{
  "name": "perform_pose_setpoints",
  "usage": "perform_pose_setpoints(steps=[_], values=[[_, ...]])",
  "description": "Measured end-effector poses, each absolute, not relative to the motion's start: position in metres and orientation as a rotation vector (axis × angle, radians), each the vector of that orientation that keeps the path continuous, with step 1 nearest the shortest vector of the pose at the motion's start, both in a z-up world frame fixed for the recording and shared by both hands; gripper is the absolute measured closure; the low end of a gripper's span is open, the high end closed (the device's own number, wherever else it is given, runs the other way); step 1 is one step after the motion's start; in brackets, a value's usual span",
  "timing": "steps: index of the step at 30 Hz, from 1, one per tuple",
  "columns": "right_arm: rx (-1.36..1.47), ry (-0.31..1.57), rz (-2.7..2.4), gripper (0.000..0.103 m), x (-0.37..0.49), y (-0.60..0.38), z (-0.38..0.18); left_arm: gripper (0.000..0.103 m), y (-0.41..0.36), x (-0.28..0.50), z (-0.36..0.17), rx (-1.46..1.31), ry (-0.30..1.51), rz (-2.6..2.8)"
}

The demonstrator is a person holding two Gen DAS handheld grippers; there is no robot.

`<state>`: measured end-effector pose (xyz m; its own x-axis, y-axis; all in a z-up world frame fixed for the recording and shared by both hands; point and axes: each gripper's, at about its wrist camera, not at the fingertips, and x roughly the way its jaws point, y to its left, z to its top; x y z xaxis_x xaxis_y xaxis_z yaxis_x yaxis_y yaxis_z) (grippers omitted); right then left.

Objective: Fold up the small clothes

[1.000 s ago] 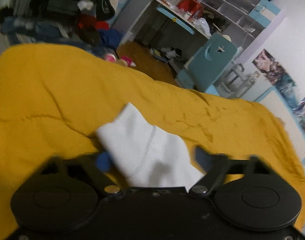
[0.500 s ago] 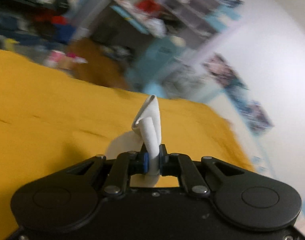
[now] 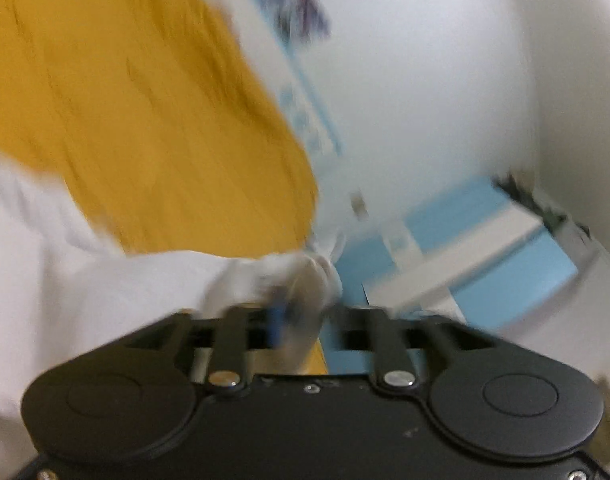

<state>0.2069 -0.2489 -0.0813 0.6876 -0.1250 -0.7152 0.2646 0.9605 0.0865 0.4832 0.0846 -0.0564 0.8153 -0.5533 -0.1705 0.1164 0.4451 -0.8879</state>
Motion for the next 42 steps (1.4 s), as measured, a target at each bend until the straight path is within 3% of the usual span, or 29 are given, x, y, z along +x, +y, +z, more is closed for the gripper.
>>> perform_pose_setpoints(steps=[1,5,11,14,17,18,23,27,29,30,31,36,42], values=[[0.184,0.780,-0.224,0.000,0.207,-0.251,-0.081,0.033,0.074,0.489,-0.065,-1.062,0.533,-0.440],[0.187,0.759,-0.189,0.000,0.206,-0.255,-0.077,0.033,0.085,0.477,-0.076,-1.033,0.520,-0.370],[0.314,0.709,0.042,0.002,0.236,-0.243,-0.082,0.029,0.160,0.431,-0.103,-0.791,0.549,-0.077],[0.415,0.730,0.094,0.007,0.272,-0.237,-0.095,0.029,0.190,0.414,-0.132,-0.754,0.594,0.010],[0.484,0.771,0.088,0.028,0.312,-0.232,-0.115,0.029,0.211,0.400,-0.153,-0.778,0.620,0.071],[0.501,0.793,0.093,0.030,0.326,-0.230,-0.122,0.029,0.218,0.396,-0.158,-0.783,0.619,0.086],[0.544,0.857,0.052,0.030,0.364,-0.212,-0.143,0.029,0.253,0.374,-0.167,-0.804,0.614,0.148],[0.544,0.833,0.022,0.023,0.374,-0.201,-0.146,0.028,0.262,0.369,-0.160,-0.801,0.622,0.174],[0.523,0.820,0.022,0.043,0.375,-0.198,-0.143,0.028,0.263,0.365,-0.163,-0.808,0.633,0.180],[0.516,0.820,0.051,0.078,0.375,-0.196,-0.139,0.028,0.263,0.368,-0.165,-0.810,0.638,0.182],[0.513,0.827,0.065,0.095,0.374,-0.197,-0.137,0.028,0.262,0.367,-0.165,-0.808,0.642,0.185],[0.521,0.741,0.065,0.097,0.347,-0.217,-0.113,0.022,0.257,0.371,-0.160,-0.773,0.632,0.179],[0.426,0.778,0.002,0.096,0.336,-0.233,-0.141,0.022,0.251,0.386,-0.165,-0.743,0.665,0.192]])
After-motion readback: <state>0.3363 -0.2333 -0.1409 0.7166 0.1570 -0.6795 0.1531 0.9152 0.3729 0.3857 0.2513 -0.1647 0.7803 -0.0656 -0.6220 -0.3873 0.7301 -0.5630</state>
